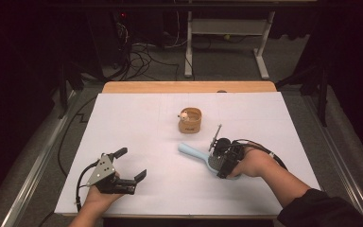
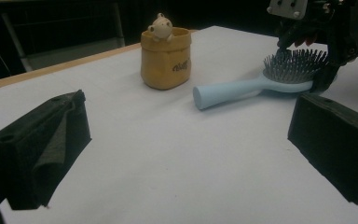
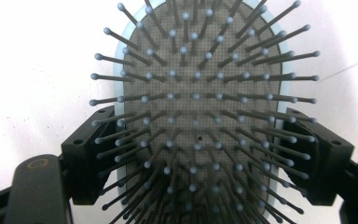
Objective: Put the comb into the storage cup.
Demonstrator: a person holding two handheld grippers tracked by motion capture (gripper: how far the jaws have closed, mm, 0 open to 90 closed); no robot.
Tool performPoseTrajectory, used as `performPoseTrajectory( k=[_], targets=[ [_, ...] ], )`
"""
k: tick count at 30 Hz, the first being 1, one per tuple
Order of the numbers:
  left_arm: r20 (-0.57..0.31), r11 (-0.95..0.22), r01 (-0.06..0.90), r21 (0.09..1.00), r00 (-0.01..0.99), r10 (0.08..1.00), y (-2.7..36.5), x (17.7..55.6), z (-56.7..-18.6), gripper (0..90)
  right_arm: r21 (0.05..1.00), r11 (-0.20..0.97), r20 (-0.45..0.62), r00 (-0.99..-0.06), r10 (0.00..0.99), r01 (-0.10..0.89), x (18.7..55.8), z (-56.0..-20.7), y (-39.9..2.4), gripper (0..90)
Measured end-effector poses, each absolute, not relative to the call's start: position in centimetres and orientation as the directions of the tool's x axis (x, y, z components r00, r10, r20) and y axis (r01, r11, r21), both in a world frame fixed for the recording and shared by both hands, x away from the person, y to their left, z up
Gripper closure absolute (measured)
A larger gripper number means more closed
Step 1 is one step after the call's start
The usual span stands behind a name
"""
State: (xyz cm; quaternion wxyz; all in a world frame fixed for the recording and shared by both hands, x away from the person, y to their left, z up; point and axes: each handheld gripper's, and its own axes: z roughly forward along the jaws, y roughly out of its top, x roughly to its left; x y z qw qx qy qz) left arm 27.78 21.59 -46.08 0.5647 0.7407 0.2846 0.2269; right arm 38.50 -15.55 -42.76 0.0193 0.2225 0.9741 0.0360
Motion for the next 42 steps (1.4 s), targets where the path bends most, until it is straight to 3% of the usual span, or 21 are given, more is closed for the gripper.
performPoseTrajectory(
  k=[29, 42],
  targets=[
    [0.034, -0.214, 0.151, 0.965, 0.738, 0.674, 21.1, 28.1, -45.6, 0.1, 0.116, 0.882, -0.007, -0.888, 0.460, 0.456, 37.5, -39.9, -16.7, 20.9],
    [0.123, -0.254, 0.085, 0.964, 0.702, 0.701, 22.0, 30.2, -41.3, 0.1, 0.129, 0.880, 0.003, -0.887, 0.461, 0.458, 37.4, -38.8, -16.6, 20.9]
  ],
)
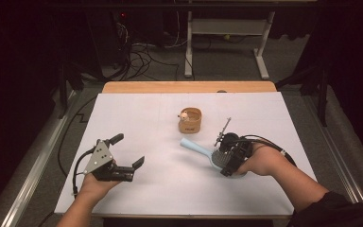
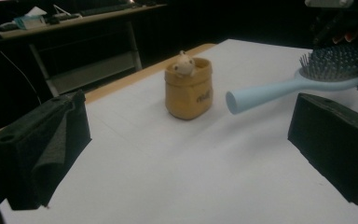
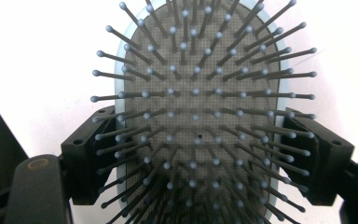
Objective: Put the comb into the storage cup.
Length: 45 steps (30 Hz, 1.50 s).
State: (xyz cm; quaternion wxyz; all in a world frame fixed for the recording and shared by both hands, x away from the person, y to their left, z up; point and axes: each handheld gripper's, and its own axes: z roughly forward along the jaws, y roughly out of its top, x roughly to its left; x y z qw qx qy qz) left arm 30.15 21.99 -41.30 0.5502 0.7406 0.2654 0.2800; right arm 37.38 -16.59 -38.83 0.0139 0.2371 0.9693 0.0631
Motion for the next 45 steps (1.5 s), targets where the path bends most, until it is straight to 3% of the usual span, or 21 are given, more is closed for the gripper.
performPoseTrajectory(
  k=[8, 23, 31, 45],
  targets=[
    [0.150, -0.266, 0.065, 0.962, 0.689, 0.709, 21.1, 31.6, -41.3, 0.1, 0.140, 0.887, -0.005, -0.896, 0.445, 0.440, 37.4, -38.1, -15.3, 20.9],
    [0.225, -0.340, 0.015, 0.940, 0.720, 0.656, 18.2, 30.9, -43.7, 0.1, 0.137, 0.900, 0.005, -0.909, 0.417, 0.414, 37.2, -38.3, -13.3, 20.9],
    [0.326, -0.404, -0.063, 0.913, 0.706, 0.629, 17.3, 30.1, -45.1, 0.1, 0.141, 0.907, 0.014, -0.917, 0.398, 0.396, 37.2, -38.5, -11.5, 20.8],
    [0.414, -0.482, -0.118, 0.868, 0.708, 0.572, 15.9, 29.7, -46.4, 0.1, 0.145, 0.917, 0.025, -0.928, 0.371, 0.371, 37.0, -38.4, -9.9, 20.8]
  ],
)
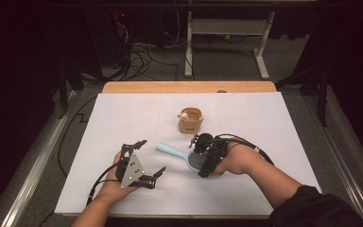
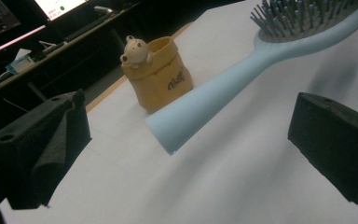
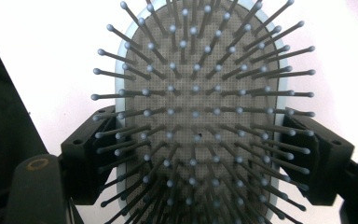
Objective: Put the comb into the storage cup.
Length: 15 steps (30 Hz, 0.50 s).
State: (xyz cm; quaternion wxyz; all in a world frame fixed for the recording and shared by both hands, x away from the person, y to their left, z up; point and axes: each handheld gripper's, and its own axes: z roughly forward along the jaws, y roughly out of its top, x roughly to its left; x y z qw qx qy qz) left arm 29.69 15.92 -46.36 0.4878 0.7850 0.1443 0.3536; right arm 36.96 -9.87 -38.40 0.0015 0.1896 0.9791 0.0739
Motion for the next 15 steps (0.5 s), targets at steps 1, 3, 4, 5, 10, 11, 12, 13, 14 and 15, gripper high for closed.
performPoseTrajectory(
  k=[1, 3, 4, 5, 10, 11, 12, 13, 14, 15],
  targets=[
    [0.421, -0.486, -0.124, 0.865, 0.705, 0.571, 15.8, 29.6, -46.5, 0.2, 0.145, 0.917, 0.024, -0.928, 0.372, 0.371, 37.0, -38.4, -9.8, 20.8],
    [0.441, -0.508, -0.130, 0.851, 0.702, 0.559, 15.7, 29.6, -46.6, 0.3, 0.145, 0.919, 0.027, -0.930, 0.367, 0.367, 37.0, -38.4, -9.6, 20.9],
    [0.448, -0.515, -0.134, 0.847, 0.701, 0.555, 15.6, 29.5, -46.7, 0.3, 0.144, 0.919, 0.026, -0.930, 0.366, 0.366, 36.9, -38.4, -9.5, 20.8],
    [0.453, -0.520, -0.136, 0.843, 0.700, 0.552, 15.6, 29.5, -46.8, 0.3, 0.143, 0.920, 0.028, -0.931, 0.365, 0.365, 36.9, -38.4, -9.4, 20.8],
    [0.473, -0.540, -0.142, 0.829, 0.694, 0.543, 15.3, 29.4, -47.2, 0.8, 0.148, 0.924, 0.027, -0.935, 0.353, 0.353, 36.7, -38.3, -8.7, 20.8],
    [0.478, -0.540, -0.147, 0.828, 0.689, 0.545, 15.3, 29.4, -47.2, 0.9, 0.143, 0.925, 0.024, -0.936, 0.351, 0.351, 36.7, -38.3, -8.5, 20.8],
    [0.484, -0.546, -0.151, 0.824, 0.688, 0.540, 15.3, 29.3, -47.2, 1.0, 0.147, 0.925, 0.025, -0.936, 0.351, 0.351, 36.7, -38.3, -8.4, 20.8],
    [0.491, -0.550, -0.156, 0.821, 0.686, 0.537, 15.2, 29.3, -47.2, 1.3, 0.145, 0.926, 0.025, -0.937, 0.348, 0.348, 36.7, -38.3, -8.3, 20.8],
    [0.497, -0.553, -0.160, 0.818, 0.681, 0.538, 15.2, 29.2, -47.3, 1.5, 0.142, 0.927, 0.019, -0.937, 0.349, 0.348, 36.6, -38.3, -8.2, 20.8],
    [0.504, -0.559, -0.164, 0.812, 0.680, 0.533, 15.1, 29.2, -47.3, 1.6, 0.141, 0.928, 0.025, -0.938, 0.345, 0.345, 36.6, -38.3, -8.0, 20.8]
  ],
)
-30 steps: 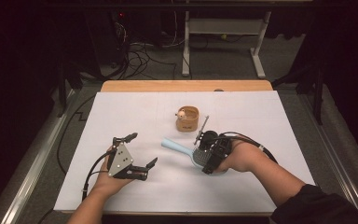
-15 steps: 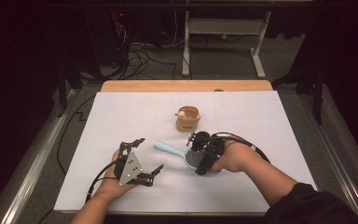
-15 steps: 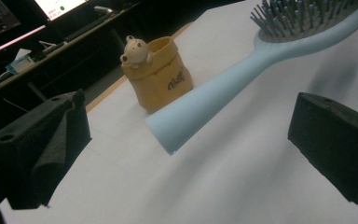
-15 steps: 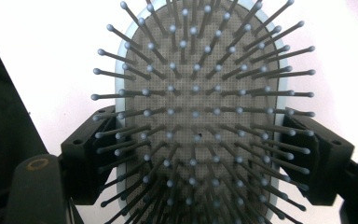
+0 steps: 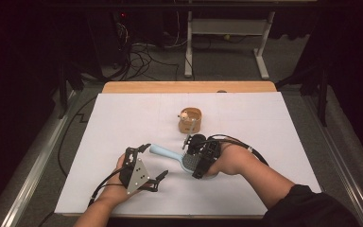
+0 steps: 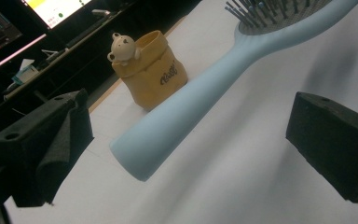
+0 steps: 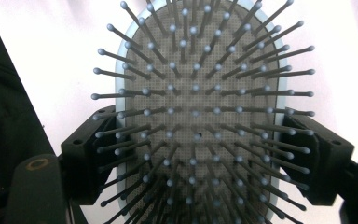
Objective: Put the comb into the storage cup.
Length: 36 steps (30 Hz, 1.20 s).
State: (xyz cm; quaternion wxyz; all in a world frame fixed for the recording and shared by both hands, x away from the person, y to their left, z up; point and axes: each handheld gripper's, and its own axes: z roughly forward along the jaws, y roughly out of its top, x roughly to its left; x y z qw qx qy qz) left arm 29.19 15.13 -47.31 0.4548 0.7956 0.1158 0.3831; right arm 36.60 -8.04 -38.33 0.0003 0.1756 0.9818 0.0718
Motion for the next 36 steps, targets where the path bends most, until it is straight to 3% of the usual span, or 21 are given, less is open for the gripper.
performPoseTrajectory(
  k=[17, 36],
  targets=[
    [0.577, -0.612, -0.216, 0.761, 0.658, 0.485, 14.0, 28.5, -47.8, 7.8, 0.127, 0.939, 0.030, -0.947, 0.320, 0.321, 36.2, -38.7, -5.9, 20.8],
    [0.599, -0.629, -0.234, 0.741, 0.654, 0.462, 13.4, 28.2, -47.9, 14.6, 0.129, 0.944, 0.035, -0.952, 0.303, 0.305, 36.1, -38.9, -4.2, 20.8]
  ],
)
